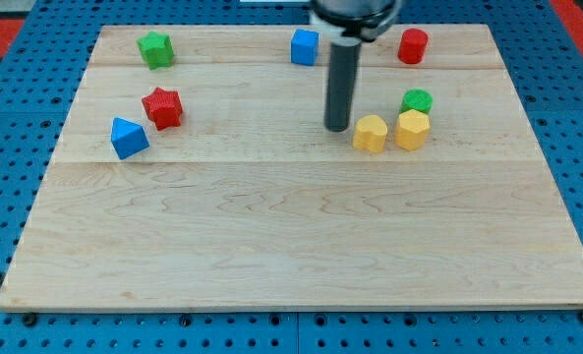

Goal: Slide the yellow heart downwards

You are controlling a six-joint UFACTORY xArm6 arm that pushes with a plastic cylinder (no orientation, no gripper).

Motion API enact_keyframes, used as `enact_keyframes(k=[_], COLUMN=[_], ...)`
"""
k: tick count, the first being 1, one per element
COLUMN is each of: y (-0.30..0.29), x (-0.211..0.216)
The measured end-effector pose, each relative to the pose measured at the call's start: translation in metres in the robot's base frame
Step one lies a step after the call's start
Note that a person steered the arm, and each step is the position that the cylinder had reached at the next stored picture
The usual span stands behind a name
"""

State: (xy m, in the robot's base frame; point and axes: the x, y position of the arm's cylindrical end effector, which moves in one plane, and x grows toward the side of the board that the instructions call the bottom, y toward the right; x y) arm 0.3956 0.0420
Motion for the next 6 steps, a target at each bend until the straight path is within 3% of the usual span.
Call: enact_keyframes(k=[2, 5, 6], y=[0.038, 0.152, 0.143], x=[-0.018, 0.088, 0.100])
